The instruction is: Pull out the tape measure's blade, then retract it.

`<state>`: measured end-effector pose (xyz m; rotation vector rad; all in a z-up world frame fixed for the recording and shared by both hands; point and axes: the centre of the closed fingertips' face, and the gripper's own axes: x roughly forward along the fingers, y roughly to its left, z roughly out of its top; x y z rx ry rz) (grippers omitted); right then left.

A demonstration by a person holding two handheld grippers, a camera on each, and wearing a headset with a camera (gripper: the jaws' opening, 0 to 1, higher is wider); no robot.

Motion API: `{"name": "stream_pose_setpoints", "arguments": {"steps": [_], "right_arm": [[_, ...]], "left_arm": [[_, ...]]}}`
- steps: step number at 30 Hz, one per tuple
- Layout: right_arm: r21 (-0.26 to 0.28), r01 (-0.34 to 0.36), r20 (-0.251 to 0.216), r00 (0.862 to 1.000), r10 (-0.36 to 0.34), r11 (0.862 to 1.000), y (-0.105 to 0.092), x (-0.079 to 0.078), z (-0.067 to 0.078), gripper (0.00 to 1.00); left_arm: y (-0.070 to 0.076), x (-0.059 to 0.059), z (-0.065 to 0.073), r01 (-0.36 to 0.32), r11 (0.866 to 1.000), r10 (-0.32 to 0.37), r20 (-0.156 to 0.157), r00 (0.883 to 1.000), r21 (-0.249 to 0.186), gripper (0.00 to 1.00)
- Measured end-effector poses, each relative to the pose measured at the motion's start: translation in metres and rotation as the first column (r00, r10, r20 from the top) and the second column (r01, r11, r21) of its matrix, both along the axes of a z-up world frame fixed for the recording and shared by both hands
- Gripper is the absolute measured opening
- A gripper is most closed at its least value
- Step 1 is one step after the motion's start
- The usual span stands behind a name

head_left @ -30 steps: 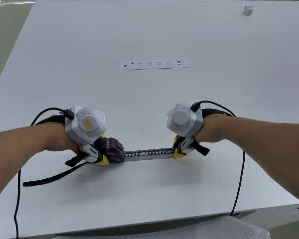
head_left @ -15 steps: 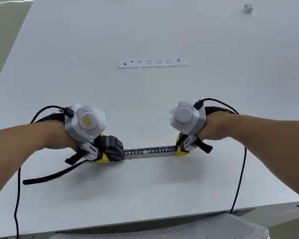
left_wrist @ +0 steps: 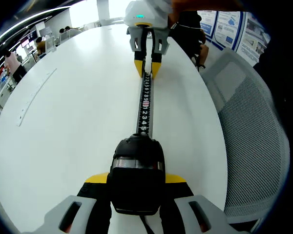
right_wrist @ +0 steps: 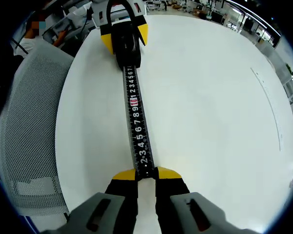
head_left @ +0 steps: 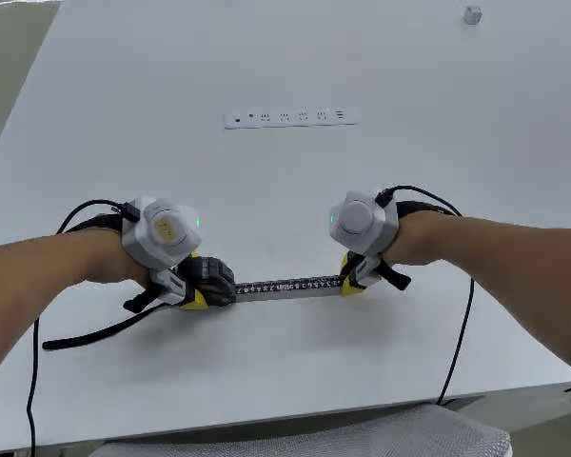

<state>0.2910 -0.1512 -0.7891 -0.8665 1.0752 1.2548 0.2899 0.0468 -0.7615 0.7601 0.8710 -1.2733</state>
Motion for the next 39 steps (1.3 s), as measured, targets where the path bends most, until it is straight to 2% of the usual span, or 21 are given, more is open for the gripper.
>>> {"name": "stream_pose_setpoints", "arguments": {"steps": [39], "right_arm": [[-0.024, 0.024, 0.006, 1.0, -0.023, 0.999, -0.035, 0.002, 0.0, 0.11]], "left_arm": [[-0.001, 0.0, 0.001, -0.001, 1.0, 0.001, 0.001, 1.0, -0.003, 0.35]]}}
